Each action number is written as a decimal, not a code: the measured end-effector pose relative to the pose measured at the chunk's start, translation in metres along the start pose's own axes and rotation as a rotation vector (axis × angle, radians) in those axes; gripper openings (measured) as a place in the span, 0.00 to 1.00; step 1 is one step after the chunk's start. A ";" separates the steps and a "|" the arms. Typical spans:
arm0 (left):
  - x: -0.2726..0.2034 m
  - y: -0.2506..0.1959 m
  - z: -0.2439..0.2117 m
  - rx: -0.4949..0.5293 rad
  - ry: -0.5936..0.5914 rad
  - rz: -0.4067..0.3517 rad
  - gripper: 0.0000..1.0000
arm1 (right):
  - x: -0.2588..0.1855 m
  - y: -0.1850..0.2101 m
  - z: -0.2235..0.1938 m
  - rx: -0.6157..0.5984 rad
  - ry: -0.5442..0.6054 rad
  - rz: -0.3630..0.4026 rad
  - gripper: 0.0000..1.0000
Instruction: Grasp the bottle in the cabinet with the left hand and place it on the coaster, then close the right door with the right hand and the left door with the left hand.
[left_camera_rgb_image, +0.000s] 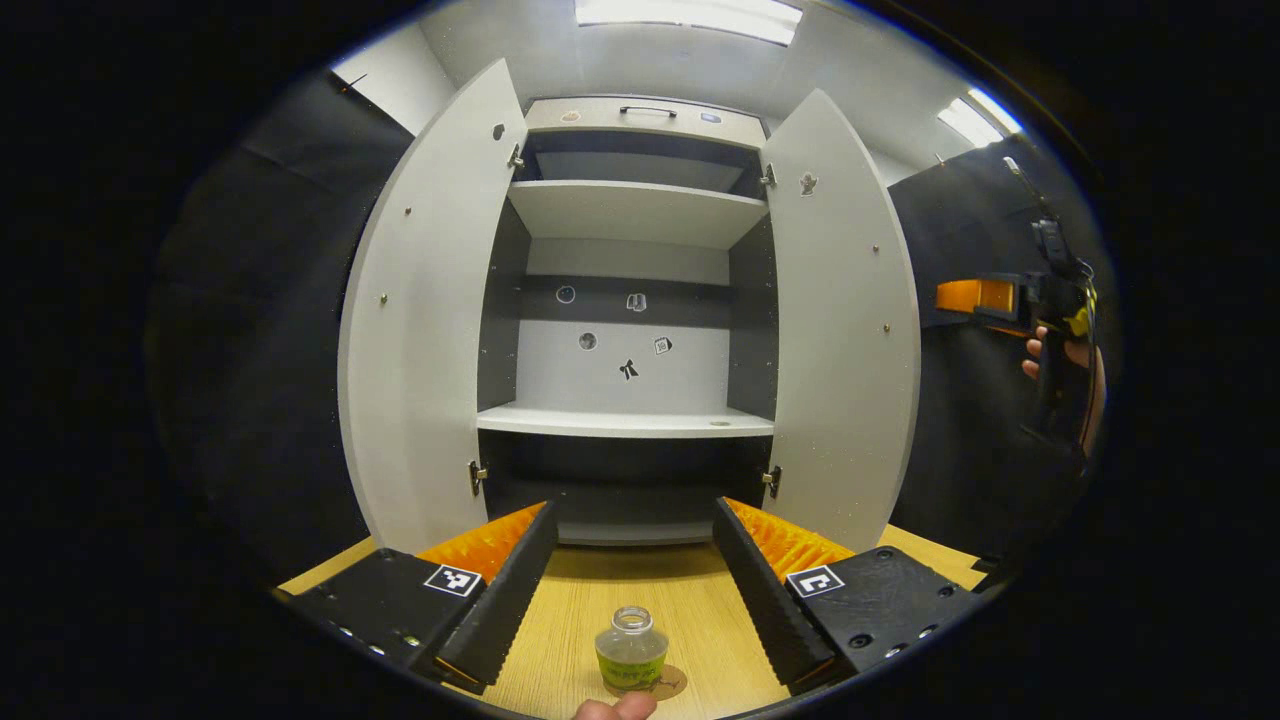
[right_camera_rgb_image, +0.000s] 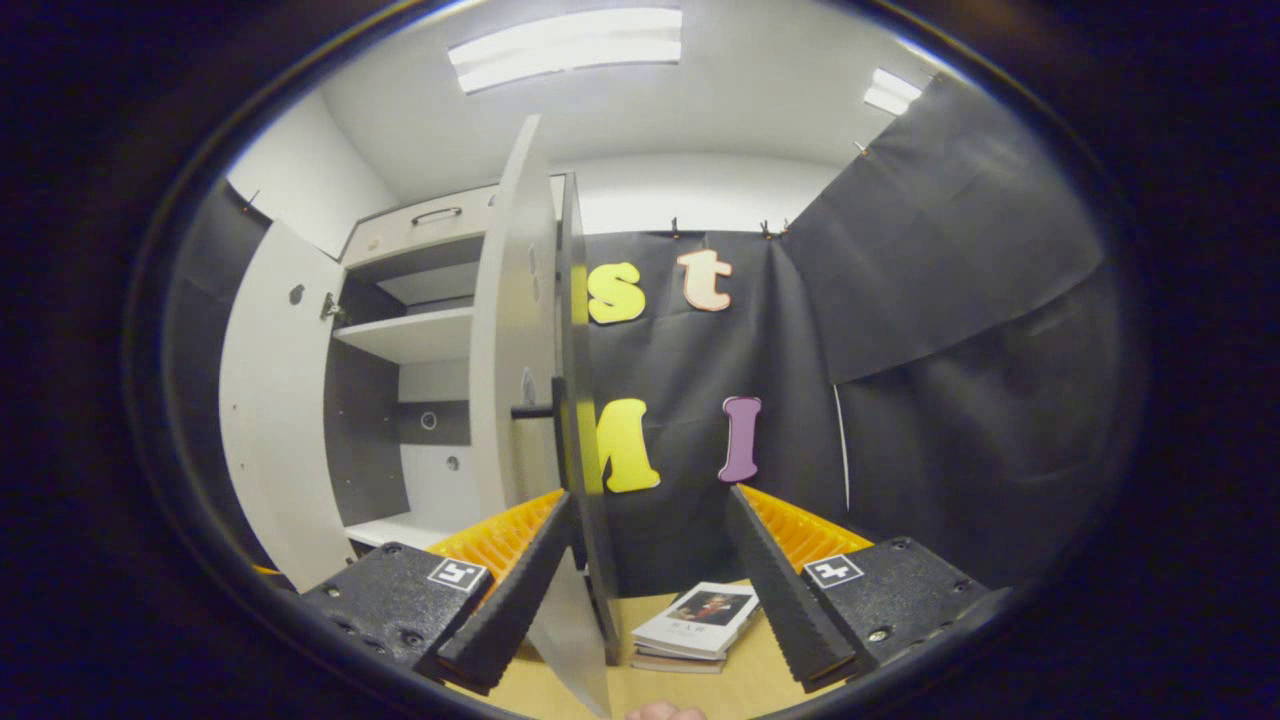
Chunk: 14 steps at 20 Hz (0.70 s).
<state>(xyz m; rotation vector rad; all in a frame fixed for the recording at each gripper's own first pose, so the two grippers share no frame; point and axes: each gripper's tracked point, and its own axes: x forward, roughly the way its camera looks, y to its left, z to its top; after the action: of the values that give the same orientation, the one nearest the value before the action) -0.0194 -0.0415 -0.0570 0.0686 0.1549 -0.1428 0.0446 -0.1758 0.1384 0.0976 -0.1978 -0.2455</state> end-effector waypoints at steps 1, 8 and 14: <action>-0.001 0.001 0.000 -0.003 -0.001 0.002 0.95 | 0.009 -0.004 0.003 0.005 -0.007 -0.016 0.96; 0.000 0.009 -0.009 -0.030 0.008 0.026 0.95 | 0.031 0.002 -0.013 0.028 0.038 -0.029 0.93; -0.001 0.024 -0.010 -0.041 -0.002 0.064 0.95 | 0.027 0.021 -0.009 -0.120 0.034 -0.007 0.97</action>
<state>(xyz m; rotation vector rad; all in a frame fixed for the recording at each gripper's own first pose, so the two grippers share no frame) -0.0179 -0.0169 -0.0651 0.0324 0.1530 -0.0759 0.0775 -0.1616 0.1370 -0.0166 -0.1481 -0.2622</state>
